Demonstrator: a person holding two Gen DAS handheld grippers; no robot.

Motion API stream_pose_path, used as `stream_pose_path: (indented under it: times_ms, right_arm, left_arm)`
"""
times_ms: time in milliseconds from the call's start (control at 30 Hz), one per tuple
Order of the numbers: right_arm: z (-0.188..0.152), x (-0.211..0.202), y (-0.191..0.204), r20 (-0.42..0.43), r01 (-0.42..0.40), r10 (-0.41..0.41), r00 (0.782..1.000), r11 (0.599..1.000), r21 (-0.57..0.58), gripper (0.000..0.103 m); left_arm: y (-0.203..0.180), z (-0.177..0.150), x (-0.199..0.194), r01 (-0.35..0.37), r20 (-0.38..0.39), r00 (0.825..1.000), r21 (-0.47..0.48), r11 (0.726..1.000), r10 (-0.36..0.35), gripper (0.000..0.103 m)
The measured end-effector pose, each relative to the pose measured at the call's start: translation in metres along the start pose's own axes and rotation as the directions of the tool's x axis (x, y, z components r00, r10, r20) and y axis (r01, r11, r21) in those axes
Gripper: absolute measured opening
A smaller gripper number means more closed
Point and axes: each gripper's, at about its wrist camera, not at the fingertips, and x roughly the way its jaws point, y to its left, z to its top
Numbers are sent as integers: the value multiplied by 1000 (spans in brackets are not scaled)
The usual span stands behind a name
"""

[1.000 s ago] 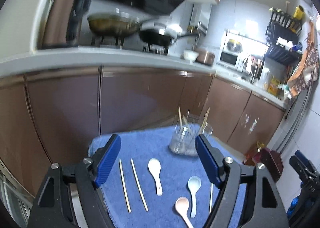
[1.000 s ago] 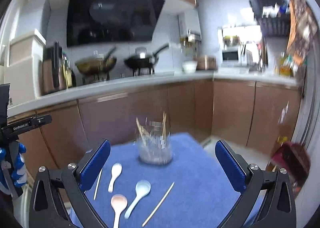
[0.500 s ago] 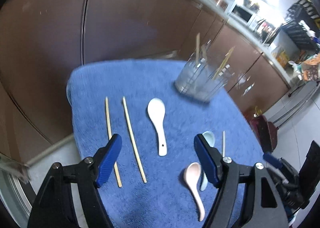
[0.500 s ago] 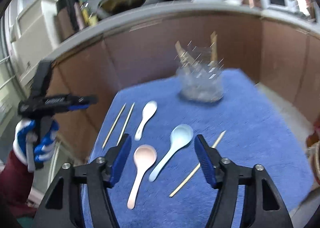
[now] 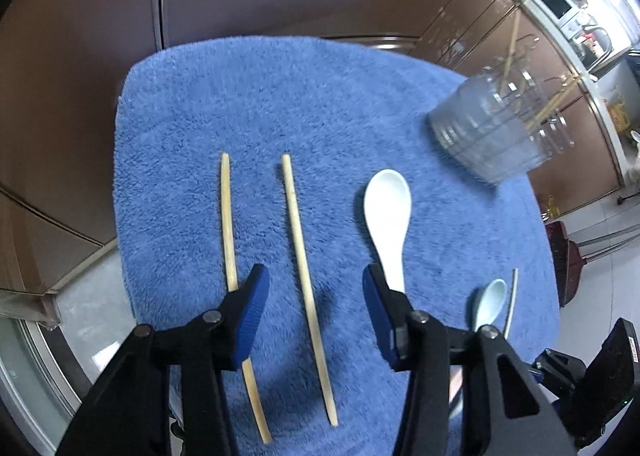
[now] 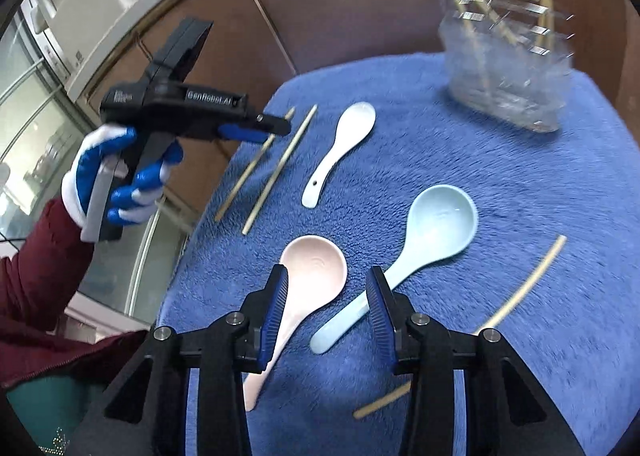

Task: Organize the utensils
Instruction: 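Grasp the pink spoon by its bowl with the right gripper while the left grasps a chopstick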

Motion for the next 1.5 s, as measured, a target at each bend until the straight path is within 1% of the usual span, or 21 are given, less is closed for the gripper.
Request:
stream_pose_path:
  times_ms: [200, 300, 367, 400, 433, 500, 633, 700, 733, 800, 867, 933, 1067, 1167, 1267, 1333, 1400, 1500]
  right_arm:
    - [12, 28, -9, -76, -51, 48, 996, 998, -32, 39]
    - [16, 35, -11, -106, -73, 67, 992, 996, -50, 35]
    - [17, 41, -11, -122, -97, 90, 988, 994, -53, 30]
    - [18, 44, -11, -130, -100, 92, 987, 993, -59, 29]
    - [19, 48, -10, -141, -105, 94, 986, 992, -68, 26]
    - [19, 52, -10, -156, -114, 101, 983, 990, -78, 23]
    - [18, 59, -6, -184, -123, 101, 978, 986, -109, 13]
    - [18, 62, -2, -195, -122, 94, 976, 983, -137, 11]
    - [17, 62, -1, -198, -114, 82, 977, 981, -157, 11]
    - [16, 60, 4, -191, -98, 62, 980, 978, -183, 8]
    - [16, 58, 8, -179, -77, 41, 983, 977, -198, 7]
    - [15, 56, 14, -166, -47, 11, 986, 975, -216, 7]
    - [8, 44, 26, -135, 5, -38, 990, 972, -237, 7]
    - [3, 33, 36, -100, 45, -71, 992, 970, -237, 6]
    - [-3, 18, 47, -53, 86, -101, 993, 968, -237, 6]
    - [-5, 8, 55, -21, 115, -124, 992, 965, -237, 6]
    - [-6, -6, 63, 16, 155, -156, 988, 959, -239, 6]
    - [-2, -31, 73, 91, 222, -206, 974, 946, -235, 6]
  left_arm:
    - [2, 13, 21, -29, -52, 998, -7, 1000, 29, 36]
    - [3, 21, 29, -46, -72, 996, -6, 999, 46, 31]
    - [1, 25, 32, -59, -75, 995, 3, 998, 59, 30]
    - [0, 26, 33, -61, -78, 995, 7, 998, 62, 28]
    - [-1, 27, 33, -63, -82, 995, 12, 998, 64, 26]
    - [-3, 28, 34, -74, -88, 993, 22, 997, 75, 19]
    - [-6, 30, 36, -105, -83, 991, 31, 994, 107, 12]
    - [-5, 29, 36, -115, -74, 990, 26, 993, 116, 8]
    - [-4, 28, 34, -116, -68, 991, 20, 993, 117, 7]
    - [-3, 26, 33, -114, -55, 992, 7, 994, 114, 7]
    - [-2, 24, 31, -85, -44, 995, -5, 996, 85, 6]
    - [-4, 20, 27, -65, -16, 998, -6, 998, 65, 5]
    - [-10, 11, 12, -55, 39, 998, 21, 998, 54, 5]
    - [-17, 2, -7, -48, 89, 995, 47, 998, 44, 5]
    - [-23, -7, -25, -27, 135, 991, 59, 998, 19, 5]
    - [-27, -13, -41, -11, 177, 984, 72, 997, -2, 5]
    - [-33, -17, -60, 6, 227, 974, 86, 996, -26, 5]
    - [-44, -19, -93, 40, 315, 946, 109, 993, -72, 5]
